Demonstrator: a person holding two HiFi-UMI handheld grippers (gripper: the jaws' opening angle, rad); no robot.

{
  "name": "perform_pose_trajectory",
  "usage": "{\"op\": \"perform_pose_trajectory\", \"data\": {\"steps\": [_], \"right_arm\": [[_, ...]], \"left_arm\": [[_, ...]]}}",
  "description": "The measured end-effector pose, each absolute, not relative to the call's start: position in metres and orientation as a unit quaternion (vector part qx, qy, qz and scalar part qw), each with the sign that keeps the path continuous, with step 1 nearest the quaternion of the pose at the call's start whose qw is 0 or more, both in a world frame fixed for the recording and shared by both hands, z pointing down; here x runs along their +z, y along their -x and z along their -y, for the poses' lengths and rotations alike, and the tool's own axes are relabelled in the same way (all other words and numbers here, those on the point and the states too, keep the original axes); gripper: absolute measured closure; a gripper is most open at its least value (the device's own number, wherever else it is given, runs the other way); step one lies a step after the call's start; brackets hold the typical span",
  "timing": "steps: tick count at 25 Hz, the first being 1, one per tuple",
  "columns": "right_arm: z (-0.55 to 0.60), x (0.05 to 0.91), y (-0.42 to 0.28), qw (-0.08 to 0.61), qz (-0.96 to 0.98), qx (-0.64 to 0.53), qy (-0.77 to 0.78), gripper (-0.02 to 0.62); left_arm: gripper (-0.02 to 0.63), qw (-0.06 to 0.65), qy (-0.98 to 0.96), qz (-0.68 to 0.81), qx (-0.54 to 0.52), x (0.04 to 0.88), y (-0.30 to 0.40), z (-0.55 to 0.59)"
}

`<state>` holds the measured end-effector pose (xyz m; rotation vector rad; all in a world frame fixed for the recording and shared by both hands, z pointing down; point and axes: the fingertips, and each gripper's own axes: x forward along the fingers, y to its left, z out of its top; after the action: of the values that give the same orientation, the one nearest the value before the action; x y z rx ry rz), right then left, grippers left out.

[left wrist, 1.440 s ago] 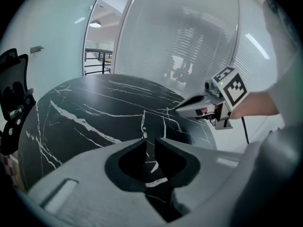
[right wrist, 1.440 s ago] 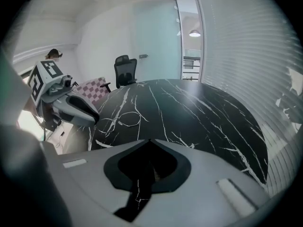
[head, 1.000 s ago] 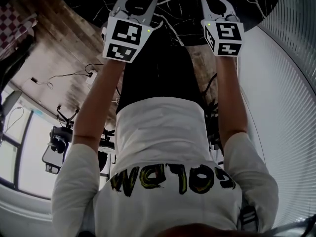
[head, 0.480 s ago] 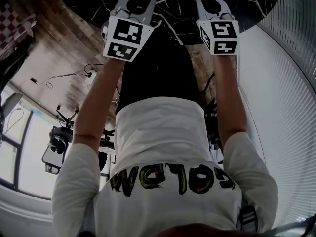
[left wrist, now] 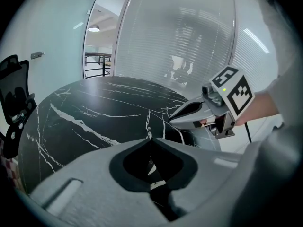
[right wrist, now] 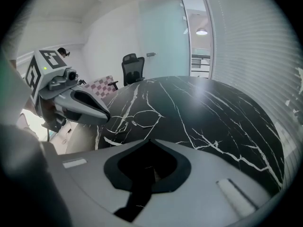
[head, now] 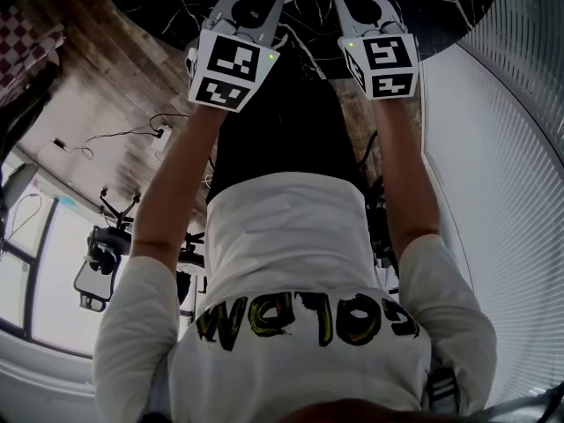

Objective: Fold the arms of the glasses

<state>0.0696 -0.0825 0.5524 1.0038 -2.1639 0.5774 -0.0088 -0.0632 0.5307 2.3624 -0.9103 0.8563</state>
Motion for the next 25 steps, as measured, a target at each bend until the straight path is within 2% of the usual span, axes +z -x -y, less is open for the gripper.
{"op": "perform_pose_trajectory", "data": {"steps": [25], "right_arm": [[0.077,0.542,-0.041,0.311,0.851,0.221,-0.362,0.592]], "left_arm": [[0.600,0.240,-0.865,0.315,0.308,0.530,-0.006,0.049]]}}
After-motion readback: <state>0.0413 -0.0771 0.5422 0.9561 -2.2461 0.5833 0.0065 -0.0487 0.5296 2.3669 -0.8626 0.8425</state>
